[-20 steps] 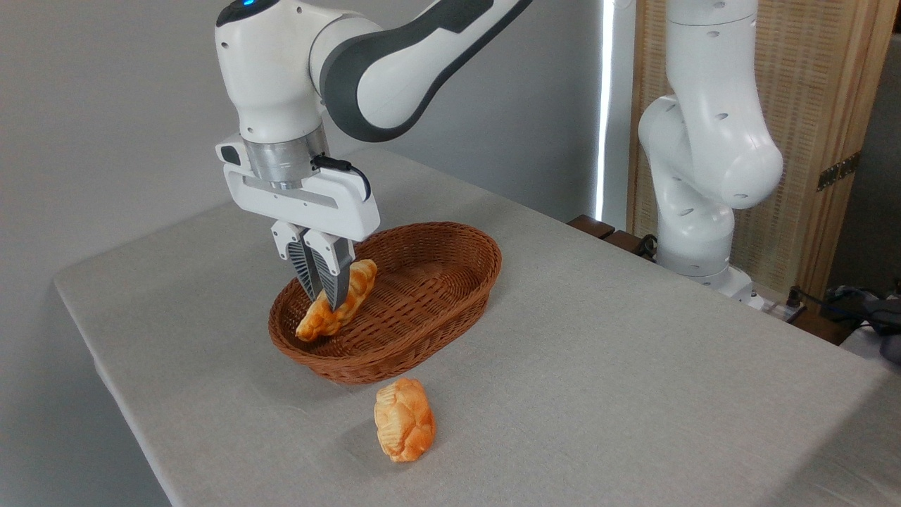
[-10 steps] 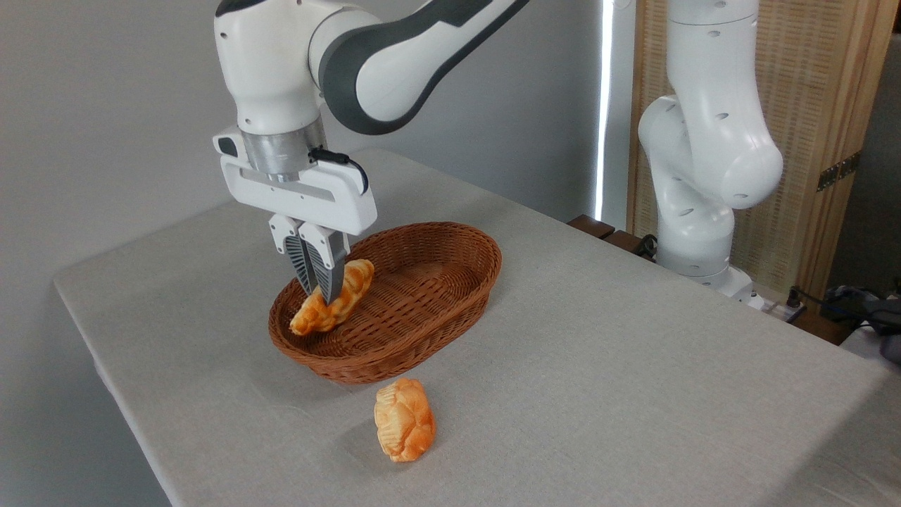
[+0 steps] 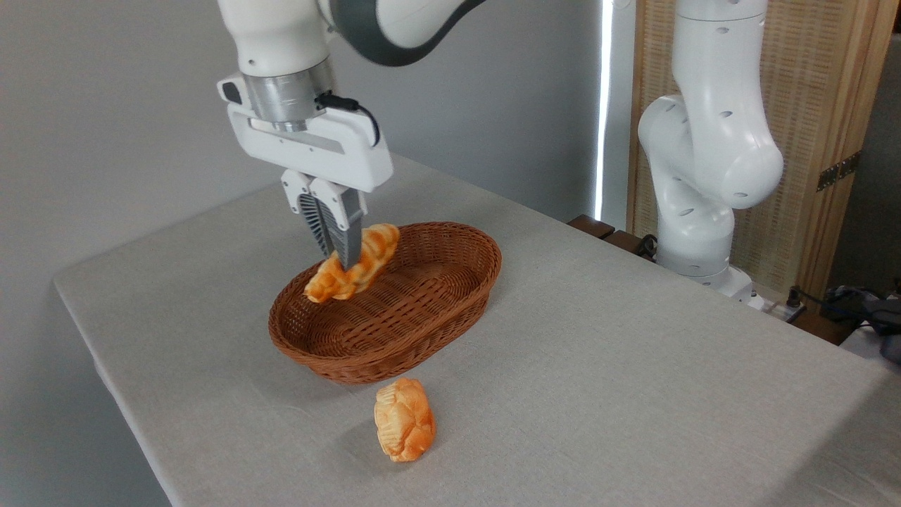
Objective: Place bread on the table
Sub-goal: 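Lift the croissant out of the basket and carry it past the rim, then lower the croissant onto the table beside the orange bun and release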
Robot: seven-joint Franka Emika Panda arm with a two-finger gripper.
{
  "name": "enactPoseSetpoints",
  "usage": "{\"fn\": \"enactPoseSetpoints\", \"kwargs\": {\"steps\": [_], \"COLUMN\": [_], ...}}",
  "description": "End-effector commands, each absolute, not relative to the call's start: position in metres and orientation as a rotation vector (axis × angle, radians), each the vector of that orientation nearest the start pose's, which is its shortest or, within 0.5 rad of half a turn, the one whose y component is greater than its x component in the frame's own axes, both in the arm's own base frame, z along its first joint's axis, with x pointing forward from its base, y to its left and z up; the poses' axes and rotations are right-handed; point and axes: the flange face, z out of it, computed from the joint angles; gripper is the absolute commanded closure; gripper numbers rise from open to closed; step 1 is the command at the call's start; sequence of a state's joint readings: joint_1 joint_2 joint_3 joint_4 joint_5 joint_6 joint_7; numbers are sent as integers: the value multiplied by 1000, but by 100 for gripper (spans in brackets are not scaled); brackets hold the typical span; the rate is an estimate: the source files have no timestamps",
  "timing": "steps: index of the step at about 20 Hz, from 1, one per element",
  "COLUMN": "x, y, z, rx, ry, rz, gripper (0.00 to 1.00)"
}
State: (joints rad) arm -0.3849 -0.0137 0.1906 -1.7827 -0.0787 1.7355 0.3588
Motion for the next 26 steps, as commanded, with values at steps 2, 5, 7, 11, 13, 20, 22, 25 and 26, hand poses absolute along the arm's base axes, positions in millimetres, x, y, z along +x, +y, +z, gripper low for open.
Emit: {"fn": "enactPoseSetpoints", "kwargs": {"steps": [2, 5, 7, 11, 13, 20, 22, 25, 26], "x": [533, 532, 530, 527, 529, 530, 530, 530, 530], "y": [-32, 12, 34, 51, 51, 41, 41, 37, 37], "z": [562, 556, 550, 525, 517, 503, 503, 503, 504], "rx": [-3082, -3060, -3044, -3005, -2973, -2933, -2935, -2931, -2929], "ry": [1053, 1155, 1227, 1373, 1381, 1411, 1412, 1418, 1420], "rz": [97, 127, 134, 197, 246, 323, 324, 325, 323], "gripper": [89, 87, 87, 70, 1, 0, 0, 0, 0]}}
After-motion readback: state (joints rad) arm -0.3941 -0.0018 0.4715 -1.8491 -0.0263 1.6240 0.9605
